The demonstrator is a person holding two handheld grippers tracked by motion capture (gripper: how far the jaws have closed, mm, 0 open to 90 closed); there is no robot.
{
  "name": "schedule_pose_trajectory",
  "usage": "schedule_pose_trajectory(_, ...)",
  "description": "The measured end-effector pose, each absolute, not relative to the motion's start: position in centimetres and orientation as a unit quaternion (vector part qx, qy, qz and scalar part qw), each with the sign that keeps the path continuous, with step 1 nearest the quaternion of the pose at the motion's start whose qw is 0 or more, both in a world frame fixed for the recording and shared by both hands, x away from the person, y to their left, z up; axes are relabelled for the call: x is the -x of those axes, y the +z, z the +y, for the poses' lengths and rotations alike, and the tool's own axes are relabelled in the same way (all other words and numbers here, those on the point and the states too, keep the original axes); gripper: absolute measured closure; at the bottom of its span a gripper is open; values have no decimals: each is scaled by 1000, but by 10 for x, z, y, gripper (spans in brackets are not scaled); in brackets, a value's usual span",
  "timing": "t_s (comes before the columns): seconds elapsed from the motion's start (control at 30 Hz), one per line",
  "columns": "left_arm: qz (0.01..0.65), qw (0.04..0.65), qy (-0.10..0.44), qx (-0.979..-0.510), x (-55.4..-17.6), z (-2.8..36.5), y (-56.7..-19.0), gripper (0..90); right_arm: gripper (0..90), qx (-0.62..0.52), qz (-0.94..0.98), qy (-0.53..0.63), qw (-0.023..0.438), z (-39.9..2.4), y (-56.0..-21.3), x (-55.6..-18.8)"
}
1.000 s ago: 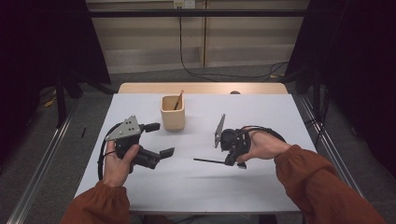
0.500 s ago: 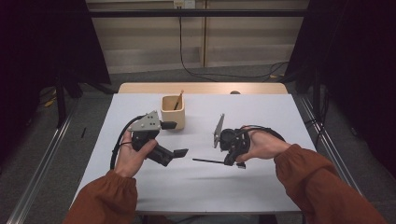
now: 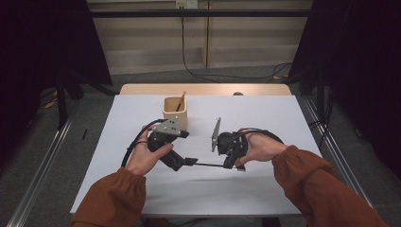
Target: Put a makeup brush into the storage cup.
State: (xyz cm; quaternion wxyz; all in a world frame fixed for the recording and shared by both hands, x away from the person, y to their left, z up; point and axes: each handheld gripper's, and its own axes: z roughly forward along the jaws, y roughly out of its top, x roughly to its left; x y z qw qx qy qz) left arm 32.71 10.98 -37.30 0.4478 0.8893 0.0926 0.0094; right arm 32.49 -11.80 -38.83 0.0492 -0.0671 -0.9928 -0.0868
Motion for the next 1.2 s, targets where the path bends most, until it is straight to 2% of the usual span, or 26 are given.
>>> schedule_pose_trajectory(0.2,79,422,4,-903,-332,103,-373,39,860,59,-993,-86,54,-114,-387,-325)
schedule_pose_trajectory(0.3,69,394,-22,-916,-331,98,-379,40,860,54,-994,-82,55,-110,-389,-323)
schedule_pose_trajectory(0.4,62,367,-13,-928,-328,94,-385,43,860,53,-993,-84,57,-109,-390,-322)
schedule_pose_trajectory(0.6,52,328,-44,-942,-327,85,-393,57,860,47,-994,-85,57,-108,-389,-321)
schedule_pose_trajectory(0.7,49,318,-53,-945,-327,85,-395,64,860,48,-994,-82,58,-108,-389,-320)
schedule_pose_trajectory(1.03,59,315,-35,-947,-329,86,-395,91,860,47,-994,-81,62,-107,-391,-322)
schedule_pose_trajectory(1.2,52,310,-46,-948,-331,85,-396,245,860,47,-994,-80,61,-105,-391,-321)
